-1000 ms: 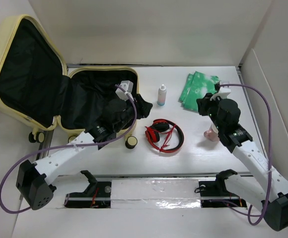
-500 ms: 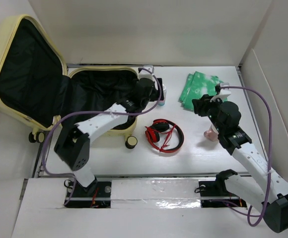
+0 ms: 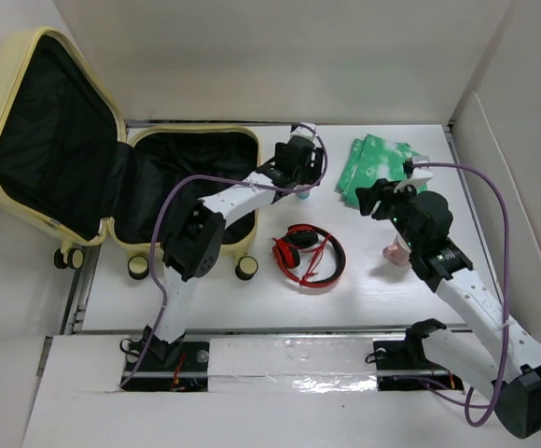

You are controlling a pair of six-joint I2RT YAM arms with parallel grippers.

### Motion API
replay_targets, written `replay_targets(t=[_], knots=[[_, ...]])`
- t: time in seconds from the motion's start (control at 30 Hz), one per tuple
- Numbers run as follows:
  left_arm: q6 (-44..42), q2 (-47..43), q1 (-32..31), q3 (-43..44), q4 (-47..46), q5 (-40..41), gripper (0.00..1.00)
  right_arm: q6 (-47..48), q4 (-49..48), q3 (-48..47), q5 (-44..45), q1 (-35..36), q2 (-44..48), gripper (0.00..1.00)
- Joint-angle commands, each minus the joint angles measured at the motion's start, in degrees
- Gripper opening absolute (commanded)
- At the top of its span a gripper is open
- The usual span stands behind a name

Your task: Pack the luggage

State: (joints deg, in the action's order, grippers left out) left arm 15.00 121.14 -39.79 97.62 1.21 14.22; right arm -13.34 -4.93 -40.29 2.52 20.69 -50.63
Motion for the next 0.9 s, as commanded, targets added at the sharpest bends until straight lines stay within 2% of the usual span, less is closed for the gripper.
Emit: replay_targets(t=[0.0,0.07,0.1,0.13,0.2,0.23,0.3,0.33,0.43,0.67,0.87], knots=[[-2.3,1.7,-0.2,6.5,1.2,0.1,0.72,0.1,-3.7,0.2,-1.7,0.2,0.2,0.62],[-2.8,2.9,-0.2,7.5,0.8,0.9,0.68,0.1,-3.9,0.2,-1.9,0.2,-0.2,0.62],[-3.4,4.4,-0.2,8.7,0.3,1.9,0.61,0.2,-3.5,0.0,-2.1,0.2,-0.4,0.62],[-3.4,5.0,-0.2,9.2,0.3,2.0,0.61,0.2,-3.5,0.0,-2.1,0.2,-0.4,0.62],[-4.0,6.2,-0.2,10.3,0.8,2.0,0.54,0.2,-3.9,0.0,-2.0,0.8,-0.5,0.62],[-4.2,6.9,-0.2,11.0,1.0,2.0,0.44,0.2,-4.0,0.1,-1.9,0.8,-0.6,0.62],[-4.4,6.7,-0.2,10.6,0.3,2.0,0.31,0.2,-3.4,-0.1,-1.9,0.8,-0.8,0.62],[-4.0,6.0,-0.2,10.0,0.1,1.6,0.21,0.4,-3.4,-0.2,-1.8,0.8,-0.7,0.62],[-3.2,1.2,-0.2,8.6,-0.7,0.2,0.09,0.2,-4.3,0.2,-1.4,0.8,-0.8,0.62],[-1.4,-17.8,0.9,1.6,-7.3,-0.7,0.07,0.2,-3.9,-0.1,-1.9,1.3,-1.3,0.62],[3.4,-29.5,7.8,-4.4,-3.9,1.2,0.07,0.3,-3.4,-0.1,-1.8,1.8,-0.2,0.62]])
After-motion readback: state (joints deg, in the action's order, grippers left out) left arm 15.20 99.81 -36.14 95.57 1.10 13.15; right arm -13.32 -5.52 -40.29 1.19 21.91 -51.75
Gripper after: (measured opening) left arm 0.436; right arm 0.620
